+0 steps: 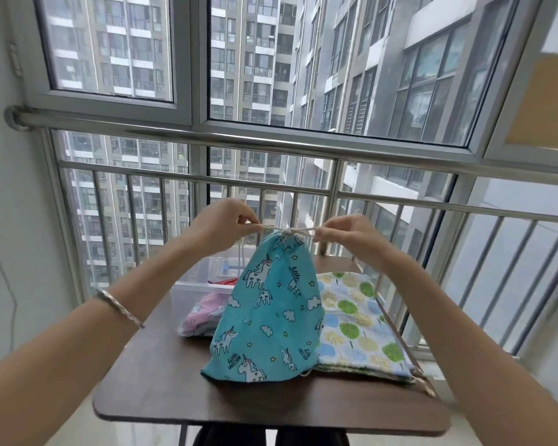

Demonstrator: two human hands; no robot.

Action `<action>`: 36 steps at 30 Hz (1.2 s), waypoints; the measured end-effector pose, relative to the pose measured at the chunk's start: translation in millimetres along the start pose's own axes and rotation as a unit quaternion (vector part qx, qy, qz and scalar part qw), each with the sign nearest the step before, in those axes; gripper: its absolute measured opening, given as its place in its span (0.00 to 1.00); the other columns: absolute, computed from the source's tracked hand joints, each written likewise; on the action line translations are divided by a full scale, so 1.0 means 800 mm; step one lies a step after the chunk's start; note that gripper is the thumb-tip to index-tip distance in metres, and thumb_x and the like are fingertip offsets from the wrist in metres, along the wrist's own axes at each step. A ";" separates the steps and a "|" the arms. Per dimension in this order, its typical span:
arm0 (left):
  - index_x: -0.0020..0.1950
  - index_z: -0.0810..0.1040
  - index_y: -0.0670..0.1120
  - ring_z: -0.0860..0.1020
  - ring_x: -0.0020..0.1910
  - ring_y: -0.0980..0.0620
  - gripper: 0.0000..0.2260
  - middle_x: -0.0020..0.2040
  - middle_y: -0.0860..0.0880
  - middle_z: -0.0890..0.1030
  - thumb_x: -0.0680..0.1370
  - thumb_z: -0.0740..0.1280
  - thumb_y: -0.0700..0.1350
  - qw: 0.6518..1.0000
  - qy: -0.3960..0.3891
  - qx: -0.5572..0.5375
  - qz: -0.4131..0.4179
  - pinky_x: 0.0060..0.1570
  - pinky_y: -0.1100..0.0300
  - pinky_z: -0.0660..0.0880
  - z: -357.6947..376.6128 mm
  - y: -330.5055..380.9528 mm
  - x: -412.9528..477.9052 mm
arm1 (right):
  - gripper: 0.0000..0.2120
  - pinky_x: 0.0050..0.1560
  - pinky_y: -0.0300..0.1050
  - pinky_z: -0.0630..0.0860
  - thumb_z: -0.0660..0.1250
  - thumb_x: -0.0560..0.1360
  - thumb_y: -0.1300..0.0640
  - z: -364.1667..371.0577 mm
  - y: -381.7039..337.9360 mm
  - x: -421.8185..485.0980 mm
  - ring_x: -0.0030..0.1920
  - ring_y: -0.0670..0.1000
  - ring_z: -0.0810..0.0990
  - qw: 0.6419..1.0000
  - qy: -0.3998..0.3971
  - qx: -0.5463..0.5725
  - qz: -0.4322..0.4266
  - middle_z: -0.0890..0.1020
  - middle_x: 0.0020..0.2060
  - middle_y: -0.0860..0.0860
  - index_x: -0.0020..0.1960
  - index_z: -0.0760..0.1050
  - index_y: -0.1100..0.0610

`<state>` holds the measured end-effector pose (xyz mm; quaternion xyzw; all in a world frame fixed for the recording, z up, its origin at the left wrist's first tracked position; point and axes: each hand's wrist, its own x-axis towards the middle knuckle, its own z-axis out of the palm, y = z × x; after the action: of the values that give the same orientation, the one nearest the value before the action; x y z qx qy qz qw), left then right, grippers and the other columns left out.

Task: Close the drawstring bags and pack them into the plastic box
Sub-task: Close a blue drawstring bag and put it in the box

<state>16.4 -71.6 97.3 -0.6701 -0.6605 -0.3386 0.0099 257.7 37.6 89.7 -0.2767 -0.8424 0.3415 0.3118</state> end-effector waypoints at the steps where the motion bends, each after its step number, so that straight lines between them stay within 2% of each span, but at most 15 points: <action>1: 0.47 0.82 0.46 0.77 0.35 0.52 0.08 0.39 0.51 0.80 0.76 0.68 0.49 1.000 0.020 0.006 0.005 0.38 0.61 0.77 0.006 0.004 -0.001 | 0.06 0.54 0.50 0.77 0.67 0.76 0.57 0.002 -0.001 0.000 0.45 0.60 0.81 0.998 -0.026 0.057 0.016 0.84 0.42 0.57 0.43 0.82 0.55; 3: 0.47 0.82 0.46 0.77 0.31 0.53 0.08 0.36 0.52 0.81 0.77 0.67 0.49 0.999 0.033 -0.037 -0.009 0.35 0.60 0.77 0.019 0.010 -0.002 | 0.09 0.54 0.45 0.77 0.62 0.78 0.58 0.010 -0.008 0.003 0.47 0.54 0.81 0.975 -0.094 0.191 0.058 0.83 0.43 0.55 0.45 0.78 0.62; 5: 0.49 0.82 0.44 0.79 0.34 0.54 0.08 0.38 0.51 0.82 0.77 0.67 0.48 0.995 0.029 -0.092 -0.026 0.38 0.61 0.78 0.031 0.012 -0.002 | 0.15 0.49 0.45 0.78 0.59 0.80 0.53 0.020 -0.015 0.007 0.42 0.53 0.81 0.953 -0.141 0.246 0.111 0.82 0.40 0.56 0.43 0.74 0.63; 7: 0.51 0.82 0.43 0.81 0.39 0.54 0.08 0.41 0.50 0.83 0.77 0.68 0.46 0.992 0.028 -0.117 -0.023 0.41 0.63 0.78 0.038 0.012 -0.004 | 0.17 0.42 0.43 0.76 0.58 0.81 0.50 0.029 -0.019 0.015 0.35 0.52 0.80 0.953 -0.131 0.204 0.180 0.81 0.37 0.56 0.42 0.74 0.63; 9: 0.51 0.82 0.42 0.82 0.41 0.54 0.08 0.42 0.49 0.84 0.76 0.68 0.45 0.991 0.035 -0.129 -0.014 0.44 0.61 0.79 0.042 0.013 -0.006 | 0.16 0.36 0.40 0.72 0.62 0.79 0.50 0.038 -0.021 0.024 0.31 0.50 0.77 0.956 -0.135 0.125 0.229 0.80 0.34 0.55 0.44 0.75 0.63; 11: 0.51 0.82 0.42 0.82 0.42 0.54 0.08 0.41 0.49 0.84 0.76 0.70 0.44 0.989 0.046 -0.141 -0.006 0.46 0.60 0.80 0.045 0.013 -0.009 | 0.16 0.33 0.37 0.69 0.64 0.78 0.49 0.045 -0.025 0.030 0.29 0.48 0.74 0.949 -0.175 0.070 0.253 0.79 0.33 0.53 0.47 0.77 0.63; 13: 0.51 0.82 0.42 0.82 0.42 0.53 0.07 0.41 0.49 0.84 0.75 0.71 0.43 0.987 0.053 -0.153 -0.002 0.45 0.60 0.80 0.046 0.012 -0.010 | 0.14 0.31 0.36 0.68 0.65 0.78 0.50 0.048 -0.027 0.033 0.29 0.47 0.73 0.943 -0.192 0.039 0.269 0.79 0.32 0.52 0.47 0.78 0.62; 15: 0.51 0.82 0.41 0.82 0.41 0.53 0.08 0.41 0.48 0.84 0.74 0.71 0.42 0.985 0.048 -0.165 0.000 0.42 0.62 0.80 0.046 0.012 -0.013 | 0.12 0.33 0.37 0.69 0.66 0.77 0.52 0.050 -0.029 0.034 0.31 0.47 0.72 0.940 -0.188 0.027 0.283 0.78 0.33 0.52 0.47 0.78 0.61; 18: 0.51 0.82 0.40 0.83 0.36 0.53 0.08 0.41 0.49 0.84 0.76 0.69 0.42 0.983 0.033 -0.182 0.010 0.35 0.66 0.77 0.047 0.013 -0.016 | 0.07 0.47 0.42 0.73 0.68 0.76 0.57 0.050 -0.026 0.038 0.41 0.52 0.76 0.937 -0.168 0.063 0.299 0.80 0.40 0.55 0.49 0.76 0.62; 21: 0.51 0.82 0.41 0.83 0.36 0.54 0.08 0.41 0.50 0.84 0.77 0.68 0.43 0.981 0.040 -0.189 0.010 0.34 0.67 0.75 0.049 0.013 -0.015 | 0.07 0.50 0.44 0.74 0.68 0.75 0.62 0.050 -0.027 0.037 0.42 0.52 0.78 0.939 -0.147 0.105 0.293 0.81 0.41 0.57 0.49 0.76 0.65; 24: 0.52 0.83 0.43 0.82 0.41 0.55 0.07 0.43 0.50 0.84 0.75 0.70 0.43 0.983 0.073 -0.167 0.022 0.40 0.68 0.76 0.052 0.013 -0.012 | 0.08 0.40 0.37 0.77 0.69 0.75 0.62 0.052 -0.033 0.033 0.35 0.48 0.78 0.956 -0.123 0.098 0.248 0.82 0.39 0.56 0.51 0.78 0.66; 26: 0.54 0.82 0.45 0.82 0.44 0.56 0.08 0.46 0.51 0.84 0.76 0.70 0.43 0.982 0.080 -0.165 0.039 0.45 0.65 0.78 0.053 0.011 -0.009 | 0.08 0.36 0.36 0.78 0.69 0.75 0.61 0.054 -0.037 0.031 0.34 0.47 0.79 0.973 -0.093 0.052 0.203 0.82 0.40 0.56 0.52 0.79 0.65; 29: 0.57 0.81 0.45 0.83 0.49 0.56 0.09 0.50 0.51 0.85 0.77 0.68 0.40 0.975 0.038 -0.212 0.048 0.49 0.59 0.80 0.051 0.010 -0.005 | 0.08 0.46 0.41 0.81 0.71 0.73 0.64 0.058 -0.045 0.031 0.41 0.50 0.81 0.983 -0.082 0.061 0.149 0.83 0.44 0.59 0.52 0.80 0.65; 31: 0.59 0.80 0.45 0.83 0.50 0.56 0.11 0.51 0.50 0.85 0.77 0.67 0.39 0.969 0.006 -0.242 0.047 0.49 0.61 0.79 0.049 0.011 -0.003 | 0.07 0.43 0.39 0.81 0.71 0.73 0.67 0.059 -0.051 0.029 0.39 0.50 0.81 0.987 -0.076 0.072 0.120 0.83 0.43 0.59 0.51 0.80 0.65; 36: 0.60 0.79 0.45 0.84 0.41 0.53 0.12 0.43 0.49 0.86 0.76 0.69 0.43 0.966 -0.036 -0.257 0.002 0.41 0.58 0.81 0.036 0.007 0.000 | 0.06 0.47 0.42 0.81 0.71 0.71 0.69 0.060 -0.055 0.026 0.41 0.51 0.82 0.991 -0.049 0.085 0.097 0.83 0.43 0.60 0.46 0.81 0.63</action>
<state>34.4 -58.9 77.3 -0.6636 -0.5494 -0.4725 -0.1861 198.8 5.4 101.8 -0.3123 -0.7941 0.4532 0.2580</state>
